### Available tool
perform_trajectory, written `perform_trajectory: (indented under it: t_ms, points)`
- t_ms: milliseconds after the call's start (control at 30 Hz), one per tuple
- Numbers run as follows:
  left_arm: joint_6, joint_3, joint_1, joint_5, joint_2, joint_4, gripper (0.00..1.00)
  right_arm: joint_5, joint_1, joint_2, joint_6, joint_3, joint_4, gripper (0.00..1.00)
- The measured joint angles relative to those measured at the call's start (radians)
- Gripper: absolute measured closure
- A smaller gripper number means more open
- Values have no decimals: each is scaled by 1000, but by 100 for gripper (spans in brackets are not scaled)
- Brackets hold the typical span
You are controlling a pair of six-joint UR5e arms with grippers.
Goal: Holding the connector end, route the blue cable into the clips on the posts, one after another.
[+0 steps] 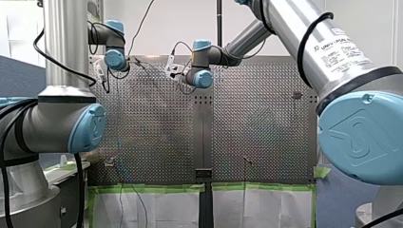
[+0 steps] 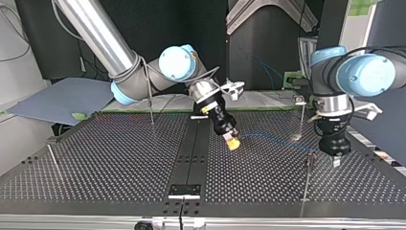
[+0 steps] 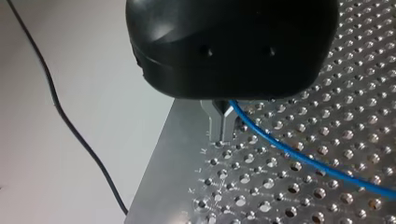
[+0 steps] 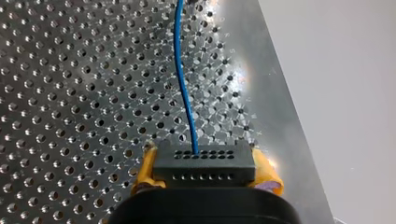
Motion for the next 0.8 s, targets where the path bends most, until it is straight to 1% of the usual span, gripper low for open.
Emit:
perform_trajectory:
  t_ms: [167,400,567,800]
  points:
    - [-5,7,10,16,-5,2,100,-7,0,0,0,-7,0,100]
    - [-8,35,20,38,-17,1,100,-10,-4,1,0,-20,2,100]
    - [-16,39,30,51,-23,2,100,-11,-10,1,1,-32,3,100]
    - [-24,43,48,69,-46,9,100,-13,-16,2,2,-40,3,100]
